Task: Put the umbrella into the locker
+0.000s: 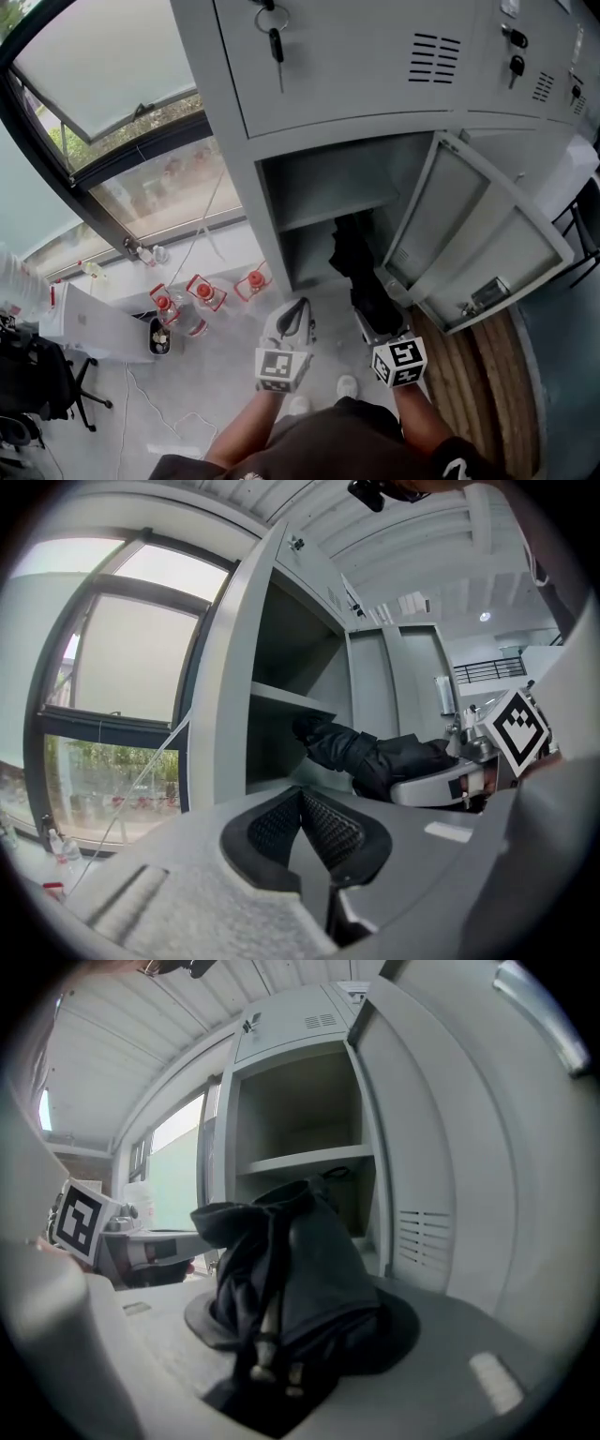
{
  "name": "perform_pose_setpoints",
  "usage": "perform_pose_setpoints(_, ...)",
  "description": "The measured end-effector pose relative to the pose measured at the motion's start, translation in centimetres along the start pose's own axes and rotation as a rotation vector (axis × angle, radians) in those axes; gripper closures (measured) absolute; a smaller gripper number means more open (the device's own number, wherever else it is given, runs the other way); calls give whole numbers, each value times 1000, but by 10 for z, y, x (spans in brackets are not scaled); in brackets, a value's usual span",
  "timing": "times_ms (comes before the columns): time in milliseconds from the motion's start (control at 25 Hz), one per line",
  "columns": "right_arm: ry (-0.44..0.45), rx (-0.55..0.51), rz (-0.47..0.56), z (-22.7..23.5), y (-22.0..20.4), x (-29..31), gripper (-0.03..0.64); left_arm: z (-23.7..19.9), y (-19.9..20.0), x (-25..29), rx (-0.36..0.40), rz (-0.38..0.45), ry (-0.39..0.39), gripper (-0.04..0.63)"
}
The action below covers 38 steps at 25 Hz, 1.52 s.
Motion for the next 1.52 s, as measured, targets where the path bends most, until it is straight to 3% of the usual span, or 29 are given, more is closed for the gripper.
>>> perform_pose_setpoints(680, 142, 28, -29, 28, -3, 75, 383, -5, -6, 8, 55, -23, 210, 591)
perform_pose_setpoints(1520, 67, -70, -98, 26, 3, 162, 383, -39, -17, -1, 13, -38, 190, 591)
Point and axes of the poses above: the fingertips, and each gripper's own axes: x forward along the fingers, z to its right, y out of its top, the point moved 4 cm from there along -x, backward along the fingers, and after that the axes turned 13 degrees about z, right-handed, at the moved point
